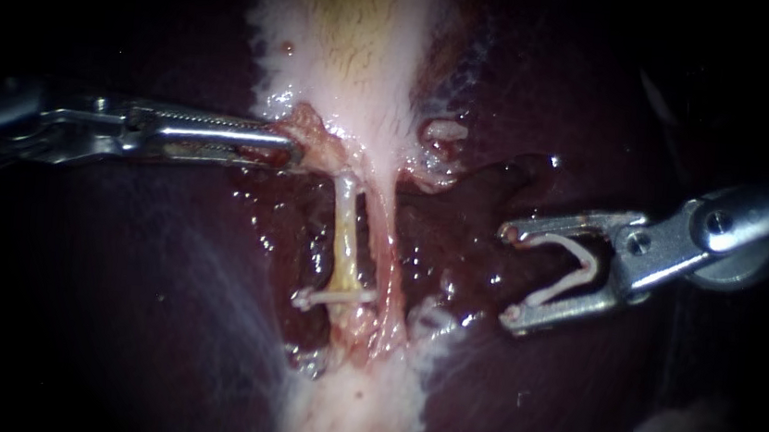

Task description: Clipping second clip left tube

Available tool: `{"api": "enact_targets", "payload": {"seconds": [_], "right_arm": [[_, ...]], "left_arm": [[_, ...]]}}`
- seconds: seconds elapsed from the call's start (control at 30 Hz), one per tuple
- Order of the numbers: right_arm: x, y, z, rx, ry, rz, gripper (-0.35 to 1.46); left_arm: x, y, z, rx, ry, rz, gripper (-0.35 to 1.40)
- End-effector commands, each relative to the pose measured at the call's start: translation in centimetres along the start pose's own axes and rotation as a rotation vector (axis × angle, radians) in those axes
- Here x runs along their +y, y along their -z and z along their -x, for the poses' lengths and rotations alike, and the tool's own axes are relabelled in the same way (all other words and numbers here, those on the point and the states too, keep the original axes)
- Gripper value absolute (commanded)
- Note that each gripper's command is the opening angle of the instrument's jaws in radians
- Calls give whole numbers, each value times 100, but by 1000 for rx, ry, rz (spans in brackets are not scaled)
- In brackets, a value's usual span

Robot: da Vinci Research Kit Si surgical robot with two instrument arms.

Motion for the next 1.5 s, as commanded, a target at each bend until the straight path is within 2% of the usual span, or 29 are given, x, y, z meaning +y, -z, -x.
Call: {"api": "enact_targets", "payload": {"seconds": [0.03,0.2,0.3,0.47,0.53,0.63,0.77,1.03,1.23,1.5], "right_arm": [[0,0,0,0,0,-1,50],[0,0,0,0,0,-1,50],[0,0,0,0,0,-1,50],[0,-1,0,0,1,-1,50],[0,-1,0,0,1,-1,50],[0,-1,0,0,1,-1,50],[0,-1,0,0,0,-1,50],[-2,-13,-4,1,-10,-6,50],[-5,-42,-11,5,-60,-19,50],[-6,-101,-20,8,-140,-29,50]], "left_arm": [[0,1,-1,0,0,1,-35],[2,14,-11,-2,6,9,-35],[8,29,-21,-7,12,13,-35],[23,63,-49,22,35,12,-35],[29,75,-59,35,24,10,-35],[37,84,-68,46,24,11,-35],[43,85,-70,47,25,8,-35],[42,85,-68,47,24,8,-35],[43,83,-66,48,23,6,-35],[44,79,-64,48,22,3,-35]]}}
